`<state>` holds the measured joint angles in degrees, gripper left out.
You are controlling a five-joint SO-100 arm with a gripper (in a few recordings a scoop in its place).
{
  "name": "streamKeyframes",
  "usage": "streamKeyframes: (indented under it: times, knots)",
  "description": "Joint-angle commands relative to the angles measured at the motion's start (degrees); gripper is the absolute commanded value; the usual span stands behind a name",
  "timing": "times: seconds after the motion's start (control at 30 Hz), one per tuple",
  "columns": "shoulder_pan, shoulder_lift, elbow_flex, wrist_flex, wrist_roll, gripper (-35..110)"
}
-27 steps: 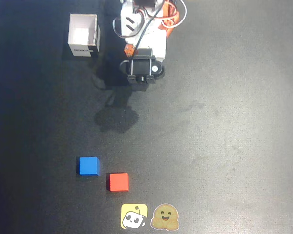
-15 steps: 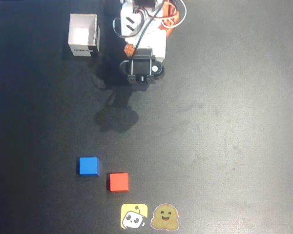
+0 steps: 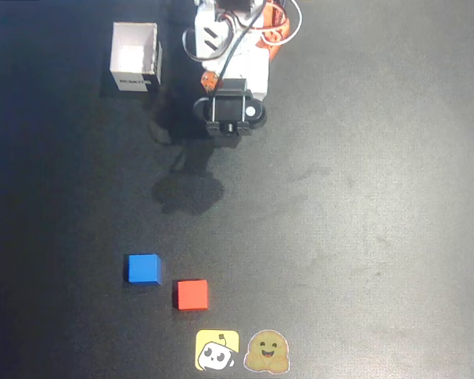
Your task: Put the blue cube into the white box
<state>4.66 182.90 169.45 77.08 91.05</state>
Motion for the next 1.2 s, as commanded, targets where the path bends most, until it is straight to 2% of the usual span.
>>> streamKeyframes:
  times: [0.0, 0.77, 1.0, 1.17]
  knots:
    - [0.4, 0.2, -0.2, 0.2, -0.4, 0]
    - [0.3, 0.2, -0.2, 0.2, -0.4, 0]
    - [0.5, 0.2, -1.6, -4.2, 1.9, 0]
    - [5.7, -4.7, -8.4, -6.5, -4.1, 0]
